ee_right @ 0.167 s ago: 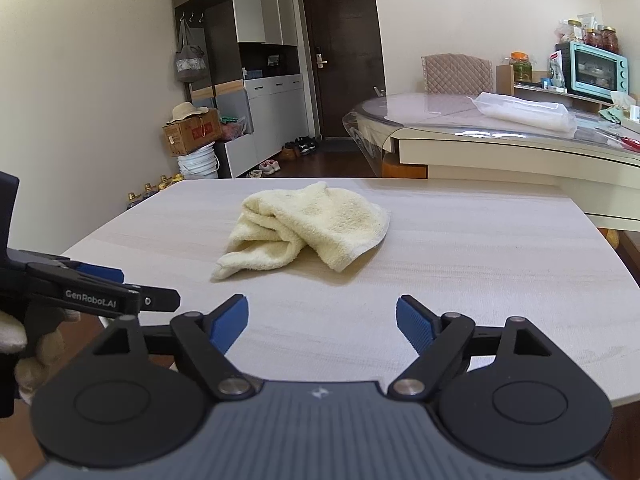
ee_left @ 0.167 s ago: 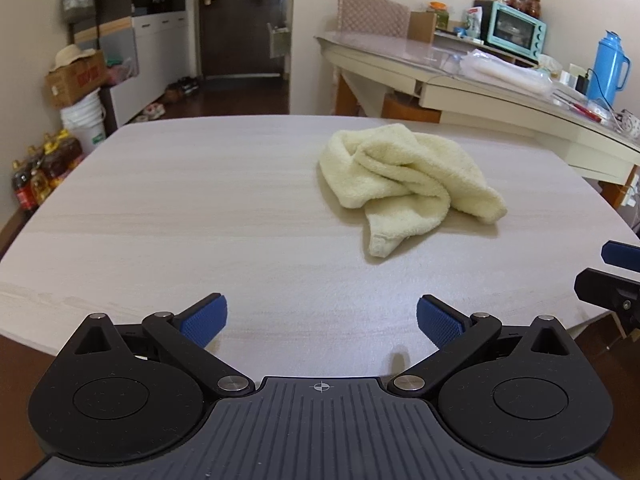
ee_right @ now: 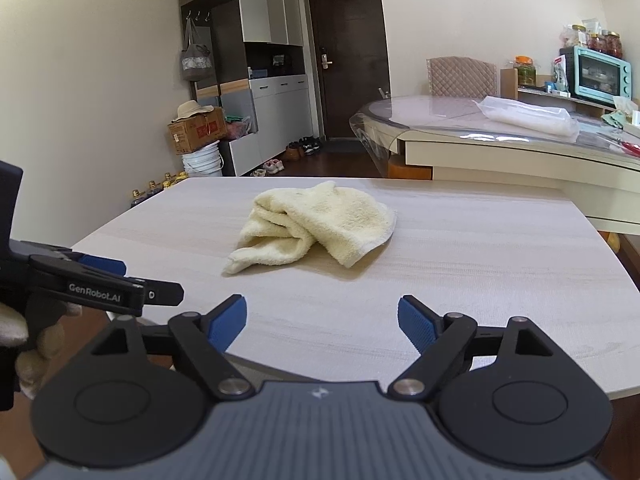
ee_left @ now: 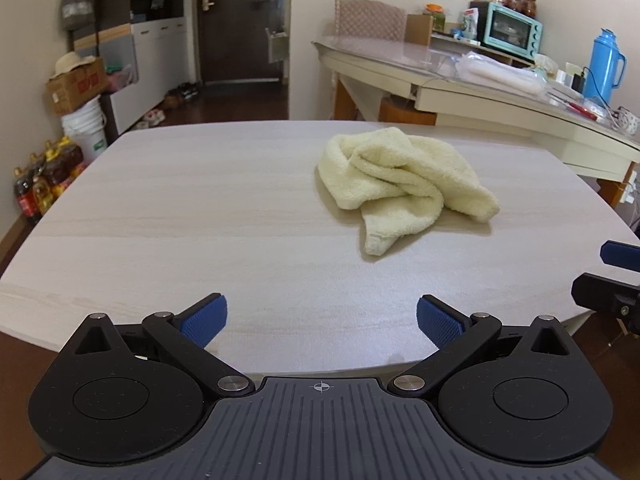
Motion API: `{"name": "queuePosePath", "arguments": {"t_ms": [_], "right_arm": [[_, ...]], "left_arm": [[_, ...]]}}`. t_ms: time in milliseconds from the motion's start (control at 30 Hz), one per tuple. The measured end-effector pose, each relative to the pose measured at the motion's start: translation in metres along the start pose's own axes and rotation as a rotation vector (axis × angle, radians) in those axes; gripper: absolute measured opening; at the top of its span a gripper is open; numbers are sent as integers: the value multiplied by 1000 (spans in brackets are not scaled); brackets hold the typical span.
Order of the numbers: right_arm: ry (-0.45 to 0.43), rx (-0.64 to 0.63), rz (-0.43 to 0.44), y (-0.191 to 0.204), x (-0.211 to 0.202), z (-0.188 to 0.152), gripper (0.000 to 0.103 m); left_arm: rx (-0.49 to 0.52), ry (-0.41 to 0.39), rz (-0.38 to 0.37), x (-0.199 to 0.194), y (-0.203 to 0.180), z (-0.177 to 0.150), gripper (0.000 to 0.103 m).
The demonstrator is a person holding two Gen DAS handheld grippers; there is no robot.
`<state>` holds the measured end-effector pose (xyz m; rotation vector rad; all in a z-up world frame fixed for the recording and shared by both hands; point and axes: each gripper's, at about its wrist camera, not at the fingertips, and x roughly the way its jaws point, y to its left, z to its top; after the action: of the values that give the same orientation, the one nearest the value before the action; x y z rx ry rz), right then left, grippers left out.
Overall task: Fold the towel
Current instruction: 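Move both grippers toward the crumpled pale yellow towel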
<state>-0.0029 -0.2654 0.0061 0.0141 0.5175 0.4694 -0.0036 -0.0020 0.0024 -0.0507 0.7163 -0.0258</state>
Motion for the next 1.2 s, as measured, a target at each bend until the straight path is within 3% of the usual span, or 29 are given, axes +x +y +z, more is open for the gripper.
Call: {"name": "queuePosePath", "arguments": {"t_ms": [367,1200], "right_arm": [[5,14,-5,-2,2,2,86],[2,39,10,-13,29,21,87]], "left_arm": [[22,-7,26,-16,-10,4,103],[29,11,49,2,-4,20,103]]}}
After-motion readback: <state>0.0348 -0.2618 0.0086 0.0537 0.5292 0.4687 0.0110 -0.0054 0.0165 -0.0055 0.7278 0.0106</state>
